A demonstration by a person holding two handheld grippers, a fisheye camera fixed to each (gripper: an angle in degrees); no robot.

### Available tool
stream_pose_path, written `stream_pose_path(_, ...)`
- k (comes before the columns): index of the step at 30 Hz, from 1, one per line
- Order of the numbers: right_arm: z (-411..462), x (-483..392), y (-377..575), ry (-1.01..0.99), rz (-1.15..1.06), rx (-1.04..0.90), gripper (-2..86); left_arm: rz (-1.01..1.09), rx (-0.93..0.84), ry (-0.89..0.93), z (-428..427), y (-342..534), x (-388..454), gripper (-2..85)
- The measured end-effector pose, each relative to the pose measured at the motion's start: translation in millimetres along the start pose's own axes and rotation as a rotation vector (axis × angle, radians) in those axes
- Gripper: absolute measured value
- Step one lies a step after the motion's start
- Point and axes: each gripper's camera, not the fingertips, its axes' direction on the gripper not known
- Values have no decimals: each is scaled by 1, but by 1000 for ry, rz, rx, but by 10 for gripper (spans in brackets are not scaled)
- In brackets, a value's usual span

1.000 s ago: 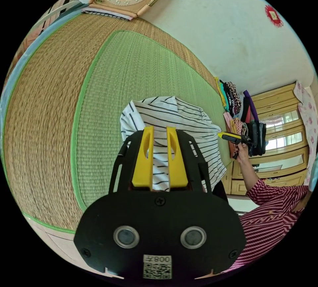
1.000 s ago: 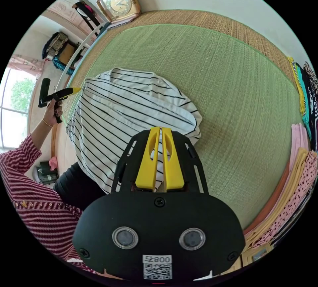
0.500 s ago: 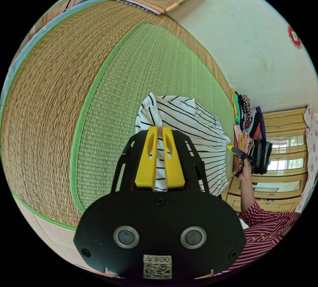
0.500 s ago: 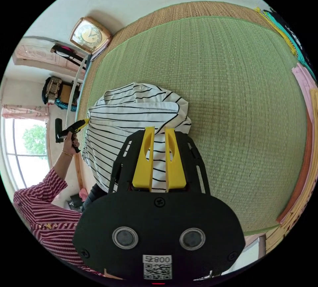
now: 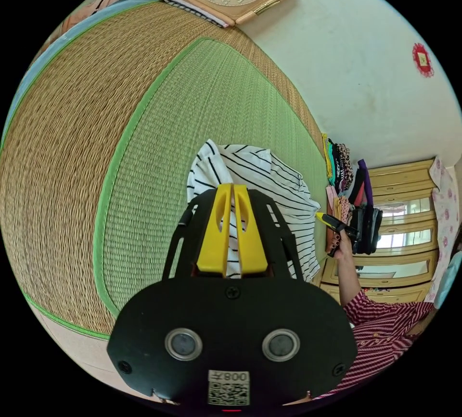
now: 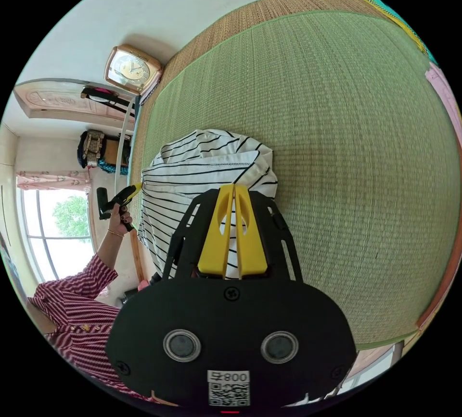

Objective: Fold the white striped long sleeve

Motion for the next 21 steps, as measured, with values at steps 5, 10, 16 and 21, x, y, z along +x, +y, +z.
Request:
stream_pose_path(5,-8,-1,8,53,-9,26,39,68,-14,-75,-3,-7,10,63)
stream_pose_path(10,3,0,4,86,12,-1,80,71,-90,-186,18,-23,8,66)
stream_pose_path(16,19,13,-5,91,55,-25,54,64,-102,-203,19,-39,-2,17)
stream_pose_path(21,11,24,-6,36,51,1,11,69,-58,-143,4,-50,-7,8)
